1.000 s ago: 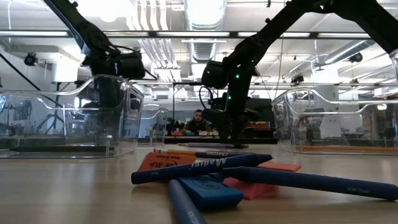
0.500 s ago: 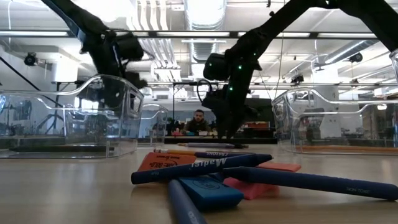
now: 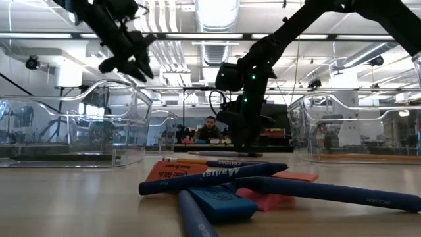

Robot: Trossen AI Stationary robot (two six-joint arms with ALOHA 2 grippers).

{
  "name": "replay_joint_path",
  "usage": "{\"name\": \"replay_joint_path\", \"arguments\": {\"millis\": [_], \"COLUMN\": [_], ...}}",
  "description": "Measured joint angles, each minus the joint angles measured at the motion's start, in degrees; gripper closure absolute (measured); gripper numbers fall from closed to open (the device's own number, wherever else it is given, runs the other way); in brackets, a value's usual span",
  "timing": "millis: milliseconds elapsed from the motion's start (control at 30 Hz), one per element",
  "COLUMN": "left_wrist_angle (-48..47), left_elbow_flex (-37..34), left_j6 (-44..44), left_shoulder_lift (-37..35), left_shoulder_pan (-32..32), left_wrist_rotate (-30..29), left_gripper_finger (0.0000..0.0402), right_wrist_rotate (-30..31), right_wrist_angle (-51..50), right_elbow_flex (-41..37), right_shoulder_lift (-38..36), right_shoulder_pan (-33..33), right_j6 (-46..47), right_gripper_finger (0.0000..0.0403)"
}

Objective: Sort crayons/erasers/pens/pencils in bins
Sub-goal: Put the blue crayon into the top transparent bin

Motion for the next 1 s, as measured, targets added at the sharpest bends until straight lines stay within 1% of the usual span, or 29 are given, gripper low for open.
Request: {"name": "replay_joint_path", "arguments": {"millis": [233,500,567,633,867,900,1000], "left_wrist_angle": [0.36,2.93,2.96,3.0,4.27,4.87,6.48], "left_elbow_flex": [1.98,1.84,1.89,1.93,1.93,1.93,1.8], "left_j6": [0.02,0.02,0.02,0.02,0.04,0.04,0.06], "left_shoulder_lift": [-3.85,-4.1,-3.83,-3.63,-3.6,-3.6,-3.6], "left_shoulder_pan": [-0.94,-1.85,-2.02,-2.2,-2.49,-2.49,-2.49], "left_wrist_rotate": [0.05,0.05,0.18,0.41,3.37,3.8,5.09], "left_gripper_finger": [0.0281,0.0281,0.0281,0.0281,0.0281,0.0281,0.0281], "right_wrist_rotate": [-0.01,0.17,0.35,0.47,1.38,1.4,1.44], "right_wrist_angle": [-3.21,-3.22,-3.35,-3.47,-4.09,-4.06,-4.02], "right_elbow_flex": [-1.04,-2.94,-3.02,-3.08,-3.19,-3.21,-3.18], "right_shoulder_lift": [0.0,-0.2,-0.2,-0.2,-0.2,-0.2,-0.2], "right_shoulder_pan": [-0.24,-0.24,-0.22,-0.2,-0.15,-0.15,-0.17], "right_j6": [1.5,2.62,2.65,3.15,3.41,3.41,3.83], "right_gripper_finger": [0.0227,0.0232,0.0246,0.0268,0.0375,0.0383,0.0385]}}
